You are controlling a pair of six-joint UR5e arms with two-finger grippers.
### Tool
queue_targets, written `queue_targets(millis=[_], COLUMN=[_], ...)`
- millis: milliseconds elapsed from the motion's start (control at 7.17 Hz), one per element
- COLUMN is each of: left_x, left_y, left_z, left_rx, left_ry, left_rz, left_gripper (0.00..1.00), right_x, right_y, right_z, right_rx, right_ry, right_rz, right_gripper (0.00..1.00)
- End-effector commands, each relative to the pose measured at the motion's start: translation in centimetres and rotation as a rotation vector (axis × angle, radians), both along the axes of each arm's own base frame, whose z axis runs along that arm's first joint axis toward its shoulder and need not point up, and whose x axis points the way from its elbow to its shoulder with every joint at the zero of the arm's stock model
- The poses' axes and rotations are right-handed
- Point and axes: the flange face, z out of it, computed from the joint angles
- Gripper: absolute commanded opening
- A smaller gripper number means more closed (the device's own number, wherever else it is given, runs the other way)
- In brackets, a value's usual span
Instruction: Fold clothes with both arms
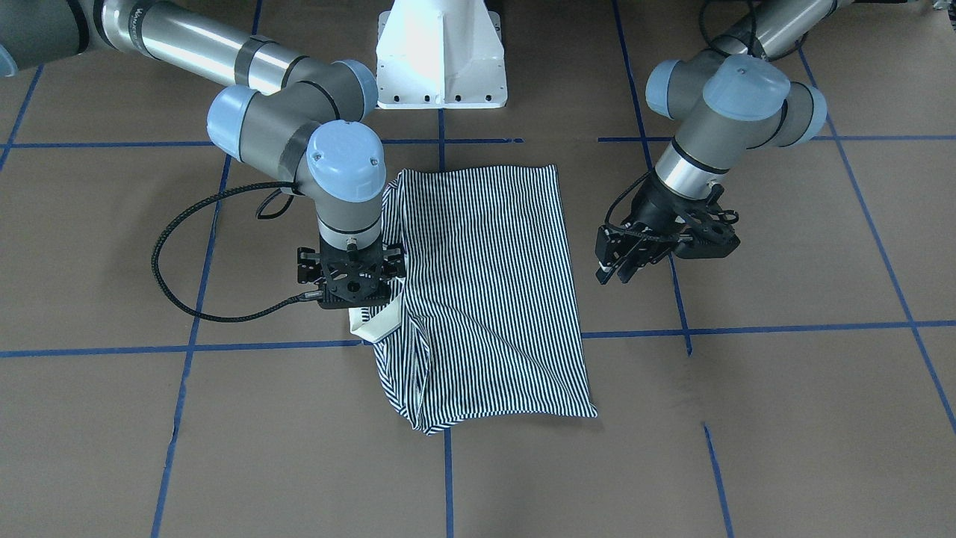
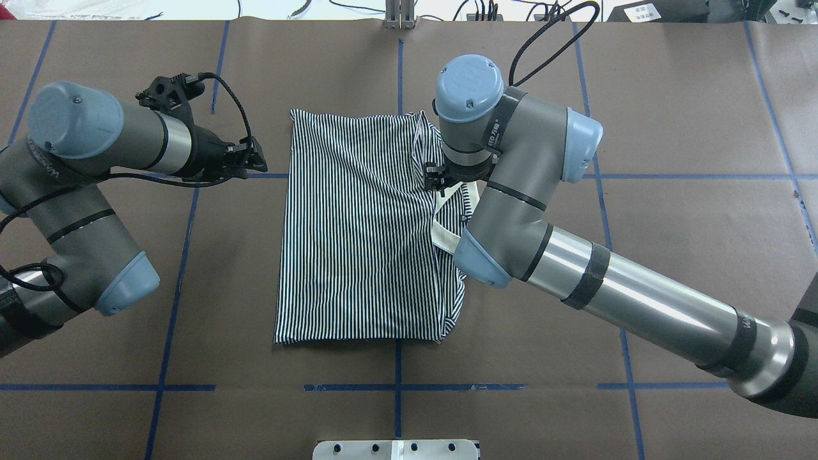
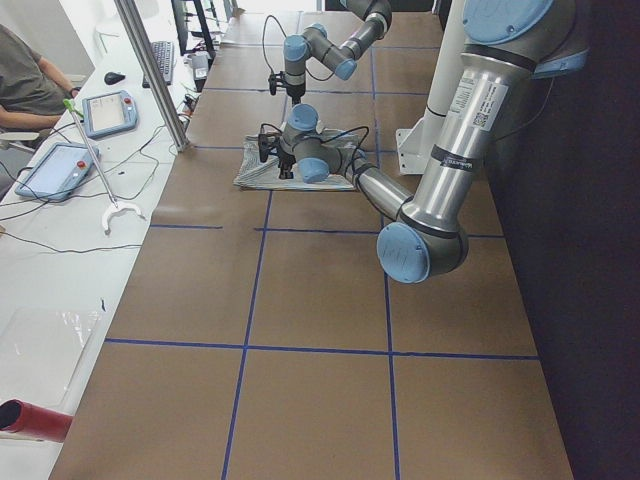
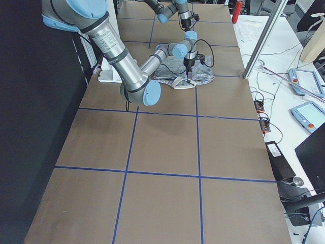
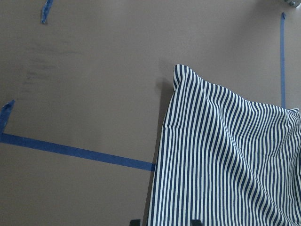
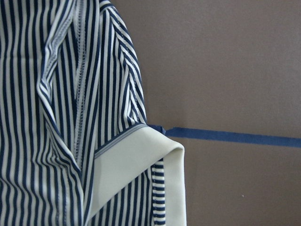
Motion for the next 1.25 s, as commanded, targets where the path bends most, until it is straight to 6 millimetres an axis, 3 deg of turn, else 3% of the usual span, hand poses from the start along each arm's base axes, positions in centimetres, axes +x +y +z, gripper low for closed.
queue_targets(millis=[0,279,558,836,976,1115], left_x=[-0.1,-0.2,-0.2,-0.2,-0.1,-0.3], left_y=[0.1,0.2,0.2,0.2,0.1,0.2], left_z=[-0.3,-0.4,-0.4,-0.4,-0.4,-0.8], left_rx=[-0.006,-0.014,-0.014,-0.014,-0.015,-0.010], left_ry=[0.008,0.015,0.015,0.015,0.014,0.021], left_rz=[-0.005,-0.010,-0.010,-0.010,-0.010,-0.011], left_gripper=[0.46,0.46,0.46,0.46,0.46,0.46], right_x=[-4.3,-5.9,-7.2,-5.9,-3.6,-2.5], right_y=[-3.4,-5.1,-6.6,-8.0,-9.4,-8.5], right_z=[-2.2,-2.3,-0.4,1.9,3.4,6.1], right_rx=[-0.009,0.022,0.043,0.051,0.066,0.068], right_ry=[-0.045,-0.049,-0.058,-0.025,-0.010,-0.003], right_rz=[0.071,0.107,0.143,0.137,0.120,0.104], right_gripper=[1.00,1.00,1.00,1.00,1.00,1.00])
